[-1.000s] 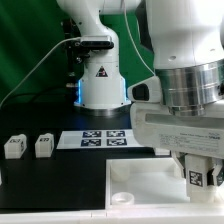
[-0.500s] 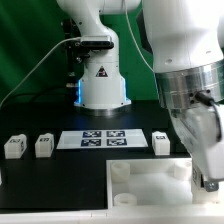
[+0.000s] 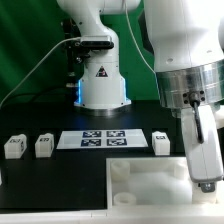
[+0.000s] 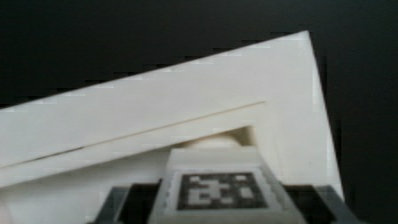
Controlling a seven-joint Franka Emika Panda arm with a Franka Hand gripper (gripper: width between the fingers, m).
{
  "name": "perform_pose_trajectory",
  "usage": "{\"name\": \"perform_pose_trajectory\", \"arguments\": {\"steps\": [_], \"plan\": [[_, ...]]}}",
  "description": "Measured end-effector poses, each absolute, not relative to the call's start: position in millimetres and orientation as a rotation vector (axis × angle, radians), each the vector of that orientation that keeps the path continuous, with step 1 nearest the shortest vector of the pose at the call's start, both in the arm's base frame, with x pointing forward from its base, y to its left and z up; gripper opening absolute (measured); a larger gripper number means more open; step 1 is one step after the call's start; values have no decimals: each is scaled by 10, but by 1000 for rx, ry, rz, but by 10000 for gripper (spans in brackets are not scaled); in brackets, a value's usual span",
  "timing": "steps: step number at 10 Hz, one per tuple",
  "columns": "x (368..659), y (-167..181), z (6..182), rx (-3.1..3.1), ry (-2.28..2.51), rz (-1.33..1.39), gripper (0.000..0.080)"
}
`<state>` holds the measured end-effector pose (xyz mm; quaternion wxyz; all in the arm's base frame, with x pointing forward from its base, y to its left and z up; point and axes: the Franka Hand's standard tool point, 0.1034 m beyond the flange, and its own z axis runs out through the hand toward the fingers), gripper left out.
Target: Assemble one leg
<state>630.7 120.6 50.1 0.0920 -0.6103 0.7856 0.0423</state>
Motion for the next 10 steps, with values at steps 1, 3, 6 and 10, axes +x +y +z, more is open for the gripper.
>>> {"name": "perform_pose_trajectory", "arguments": {"steps": [1,3,6,10], "plan": [[6307,1207,500,-1814,2332,125,458],[6289,1224,494,-1903,2258,120,580],[6284,1259,669,-2188,1960,99,646],[6258,1364,915,-2210,1895,90,649]]}}
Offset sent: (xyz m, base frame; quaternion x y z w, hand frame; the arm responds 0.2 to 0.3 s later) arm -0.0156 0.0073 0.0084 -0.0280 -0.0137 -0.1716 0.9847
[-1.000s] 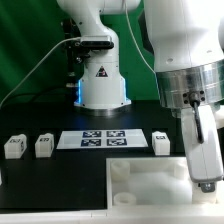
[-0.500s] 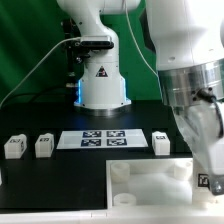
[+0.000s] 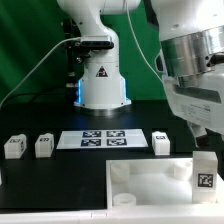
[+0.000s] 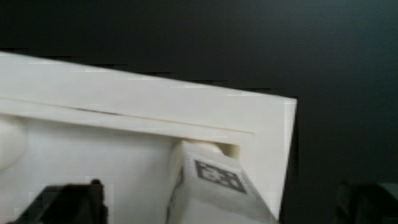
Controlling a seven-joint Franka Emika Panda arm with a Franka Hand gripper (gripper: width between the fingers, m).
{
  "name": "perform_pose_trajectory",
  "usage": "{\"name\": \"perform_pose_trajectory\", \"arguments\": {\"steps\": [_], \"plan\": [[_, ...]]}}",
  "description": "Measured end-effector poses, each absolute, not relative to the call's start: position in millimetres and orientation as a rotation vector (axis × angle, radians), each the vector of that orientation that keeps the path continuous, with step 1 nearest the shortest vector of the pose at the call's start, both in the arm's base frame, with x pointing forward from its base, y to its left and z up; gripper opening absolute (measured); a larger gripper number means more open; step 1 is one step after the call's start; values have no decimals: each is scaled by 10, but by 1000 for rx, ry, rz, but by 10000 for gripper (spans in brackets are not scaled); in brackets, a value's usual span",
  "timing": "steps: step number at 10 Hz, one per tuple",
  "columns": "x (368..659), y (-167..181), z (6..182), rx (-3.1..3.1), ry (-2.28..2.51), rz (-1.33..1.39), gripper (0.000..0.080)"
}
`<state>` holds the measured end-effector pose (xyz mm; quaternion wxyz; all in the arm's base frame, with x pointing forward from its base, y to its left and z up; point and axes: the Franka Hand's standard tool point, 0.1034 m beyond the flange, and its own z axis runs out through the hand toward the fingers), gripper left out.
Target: Assemble one leg
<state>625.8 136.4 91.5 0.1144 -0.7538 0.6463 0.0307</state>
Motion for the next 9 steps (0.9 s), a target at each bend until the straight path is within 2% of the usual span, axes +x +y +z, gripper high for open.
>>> {"name": "perform_pose_trajectory", "arguments": {"steps": [9], "plan": [[6255,1349,894,-2221,1886,90,649]]}}
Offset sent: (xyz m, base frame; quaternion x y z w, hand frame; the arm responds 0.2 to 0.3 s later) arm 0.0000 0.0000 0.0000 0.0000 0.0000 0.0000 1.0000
